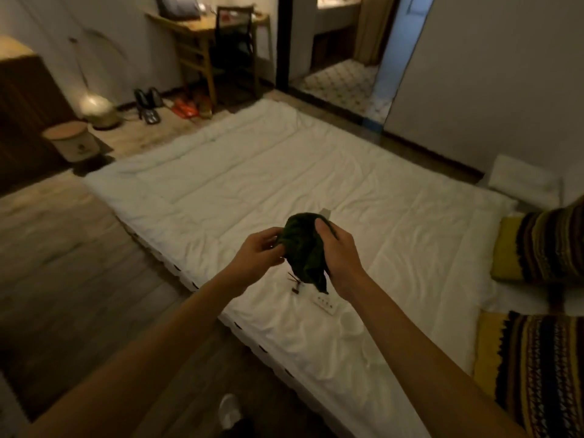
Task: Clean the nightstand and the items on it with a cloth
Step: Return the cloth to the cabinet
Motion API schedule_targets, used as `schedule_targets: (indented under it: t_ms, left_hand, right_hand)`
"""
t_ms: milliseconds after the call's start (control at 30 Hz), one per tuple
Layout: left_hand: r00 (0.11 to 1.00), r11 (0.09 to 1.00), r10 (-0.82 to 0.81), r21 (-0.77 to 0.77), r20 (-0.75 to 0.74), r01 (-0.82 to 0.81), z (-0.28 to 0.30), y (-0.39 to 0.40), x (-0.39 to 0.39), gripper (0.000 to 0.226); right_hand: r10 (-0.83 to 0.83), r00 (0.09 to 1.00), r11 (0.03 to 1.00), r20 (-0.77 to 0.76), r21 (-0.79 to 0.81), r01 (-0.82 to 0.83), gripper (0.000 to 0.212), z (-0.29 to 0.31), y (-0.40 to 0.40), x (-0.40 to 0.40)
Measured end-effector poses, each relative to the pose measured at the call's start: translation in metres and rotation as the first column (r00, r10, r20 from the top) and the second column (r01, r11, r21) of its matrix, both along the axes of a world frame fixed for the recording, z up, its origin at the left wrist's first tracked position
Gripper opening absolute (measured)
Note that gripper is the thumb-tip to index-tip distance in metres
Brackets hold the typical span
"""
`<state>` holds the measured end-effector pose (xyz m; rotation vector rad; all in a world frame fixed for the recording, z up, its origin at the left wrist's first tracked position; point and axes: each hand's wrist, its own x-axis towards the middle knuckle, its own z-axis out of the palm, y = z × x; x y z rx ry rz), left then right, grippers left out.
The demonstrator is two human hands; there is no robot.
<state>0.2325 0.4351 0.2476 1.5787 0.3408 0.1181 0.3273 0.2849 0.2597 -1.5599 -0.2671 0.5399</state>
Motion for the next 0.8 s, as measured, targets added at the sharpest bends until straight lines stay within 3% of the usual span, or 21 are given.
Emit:
schedule_targets:
  t_ms: [167, 333, 567, 633, 700, 800]
  left_hand:
    - [0.979, 0.985, 0.169, -0.005, 0.110, -0.170, 0.046, 0.068, -0.041, 0.023]
    - [0.943, 0.951, 0.309, -0.038, 0.127, -0.306, 0.082, 0.159, -0.078, 0.024]
    - [0.928, 0.869, 0.373, -0.357, 0.013, -0.344, 0.113, 0.283, -0.135, 0.036]
    - [0.916, 0.882, 0.401, -0.263, -0.017, -0.391, 0.118, 0.315, -0.145, 0.033]
    - [0.910, 0.907, 0.413, -0.075, -0.048, -0.415, 0.122, 0.348, -0.149, 0.036]
    - [0.902, 0.898, 0.429, 0.125, -0.040, -0.422, 0.120, 0.404, -0.154, 0.026]
  right_hand:
    - [0.128, 0.992, 0.990, 0.020, 0.059, -0.129, 0.032, 0.042, 0.068, -0.018]
    - [0.197, 0.978, 0.978, 0.065, 0.061, -0.201, 0.028, 0.064, 0.161, -0.038]
    - [0.375, 0.925, 0.919, 0.070, 0.102, -0.380, 0.022, 0.087, 0.310, -0.074]
    - [0.460, 0.885, 0.878, 0.065, 0.114, -0.465, 0.026, 0.093, 0.347, -0.086]
    - [0.517, 0.853, 0.849, 0.069, 0.086, -0.521, 0.030, 0.097, 0.382, -0.094]
    - [0.548, 0.834, 0.831, 0.056, 0.074, -0.551, 0.020, 0.101, 0.439, -0.098]
